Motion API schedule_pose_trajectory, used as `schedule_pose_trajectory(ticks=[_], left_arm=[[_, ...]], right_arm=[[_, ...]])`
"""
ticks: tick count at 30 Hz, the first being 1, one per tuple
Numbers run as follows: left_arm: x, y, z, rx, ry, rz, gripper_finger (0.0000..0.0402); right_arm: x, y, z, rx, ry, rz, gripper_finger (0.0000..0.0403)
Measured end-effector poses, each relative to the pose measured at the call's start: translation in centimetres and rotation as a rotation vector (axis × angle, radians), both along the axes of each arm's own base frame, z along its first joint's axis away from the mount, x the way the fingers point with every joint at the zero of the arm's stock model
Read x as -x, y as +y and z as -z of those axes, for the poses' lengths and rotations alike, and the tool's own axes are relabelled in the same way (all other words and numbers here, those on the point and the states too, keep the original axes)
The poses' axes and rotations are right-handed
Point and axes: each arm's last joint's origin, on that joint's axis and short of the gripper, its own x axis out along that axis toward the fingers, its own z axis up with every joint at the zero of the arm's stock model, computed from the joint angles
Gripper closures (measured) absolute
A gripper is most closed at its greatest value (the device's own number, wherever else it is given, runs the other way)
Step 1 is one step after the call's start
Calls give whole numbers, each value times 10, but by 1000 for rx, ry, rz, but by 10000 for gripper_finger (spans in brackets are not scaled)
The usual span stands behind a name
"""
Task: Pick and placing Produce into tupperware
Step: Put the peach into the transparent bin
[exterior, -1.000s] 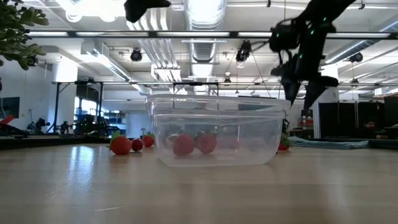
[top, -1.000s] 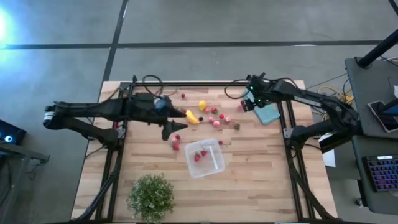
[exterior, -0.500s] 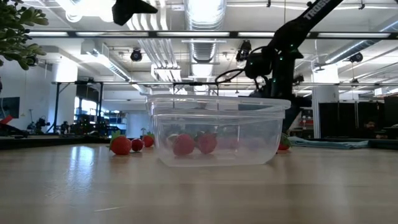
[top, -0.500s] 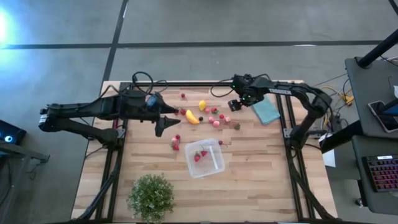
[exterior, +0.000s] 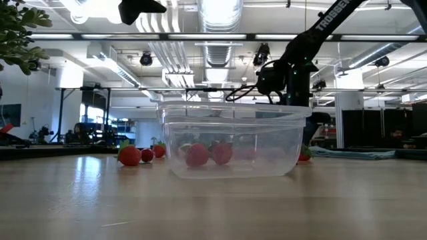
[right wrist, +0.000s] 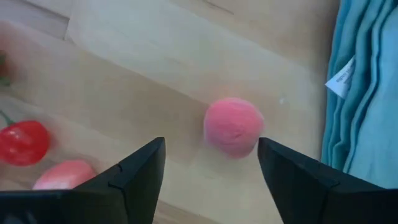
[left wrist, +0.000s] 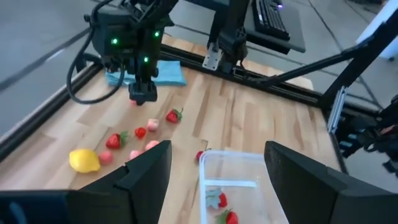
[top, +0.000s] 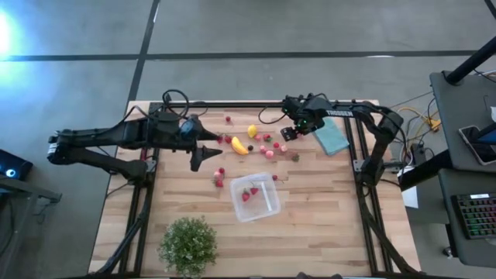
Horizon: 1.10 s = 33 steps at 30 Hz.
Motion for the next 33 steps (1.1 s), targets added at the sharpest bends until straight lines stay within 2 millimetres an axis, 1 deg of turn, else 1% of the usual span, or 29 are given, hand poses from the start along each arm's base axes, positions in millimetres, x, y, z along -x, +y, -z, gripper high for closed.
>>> schedule_pose_trajectory(ticks=[2,8,10,12,14,17,21,24,29,33], left_arm=[[0,0,2,-25,8,10,159],[3,0,23,-39,74,19,159],[6,0,24,-41,75,20,159],[12,-1,24,-66,82,31,159],[21,-1,27,-108,132,47,159],[37,0,28,-112,204,-7,159],[54,1,23,-124,230,-64,159],[62,1,22,-149,242,-91,159],[75,2,31,-215,375,-113,159],[79,2,39,-228,461,-124,159]], right_arm=[[0,0,1,4,0,1,168],[2,2,5,-1,9,10,181],[3,2,7,-4,13,12,181],[4,2,8,-4,15,12,181],[3,2,8,0,9,12,181],[1,1,7,14,-8,13,181],[-2,-2,7,38,-41,15,181],[-2,-2,7,43,-49,32,182],[1,0,11,45,-28,34,182],[4,1,14,35,-14,39,182]])
